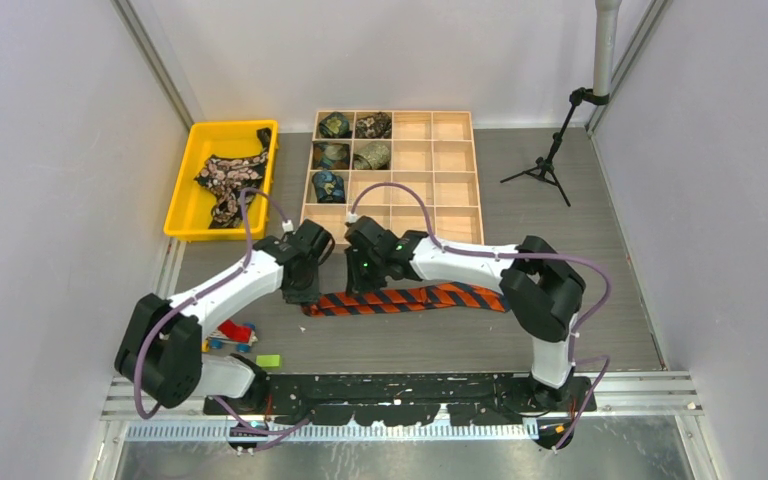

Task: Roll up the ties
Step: Roll the tie at the center of the board.

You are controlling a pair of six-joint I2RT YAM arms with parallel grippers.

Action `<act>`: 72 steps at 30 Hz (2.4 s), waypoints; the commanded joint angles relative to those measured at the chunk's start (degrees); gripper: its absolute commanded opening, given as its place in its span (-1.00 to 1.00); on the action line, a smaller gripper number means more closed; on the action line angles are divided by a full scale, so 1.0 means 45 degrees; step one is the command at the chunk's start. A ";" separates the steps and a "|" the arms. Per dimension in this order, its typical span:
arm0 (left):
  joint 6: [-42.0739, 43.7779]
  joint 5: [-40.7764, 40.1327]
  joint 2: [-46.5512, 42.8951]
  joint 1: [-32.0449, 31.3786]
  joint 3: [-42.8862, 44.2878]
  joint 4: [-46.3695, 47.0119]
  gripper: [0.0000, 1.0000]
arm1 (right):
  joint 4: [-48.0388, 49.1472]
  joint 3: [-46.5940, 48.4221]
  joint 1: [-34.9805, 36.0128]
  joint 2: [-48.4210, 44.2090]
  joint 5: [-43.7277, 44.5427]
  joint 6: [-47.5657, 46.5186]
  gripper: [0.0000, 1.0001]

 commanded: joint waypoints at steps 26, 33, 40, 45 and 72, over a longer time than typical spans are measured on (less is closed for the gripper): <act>-0.1455 -0.3912 0.3252 -0.2871 0.2783 -0.2276 -0.96 | 0.2448 -0.5740 -0.1732 -0.6122 0.0641 0.2434 -0.74; -0.1340 -0.3741 0.2222 -0.2870 0.2551 -0.2345 -0.97 | 0.5588 -0.4854 -0.0889 -0.3092 -0.0549 0.3812 -0.80; -0.1309 -0.3563 0.1967 -0.2875 0.2224 -0.2158 -0.98 | 0.7476 -0.3110 -0.0443 -0.0307 -0.1614 0.4921 -0.82; -0.1281 -0.3623 0.1831 -0.2871 0.2137 -0.2139 -0.98 | 0.7703 -0.1914 -0.0417 0.0912 -0.2100 0.5188 -0.83; -0.1416 -0.3925 0.2092 -0.2851 0.1636 -0.1762 -1.00 | 0.9423 -0.0969 0.0132 0.2551 -0.2852 0.6524 -0.85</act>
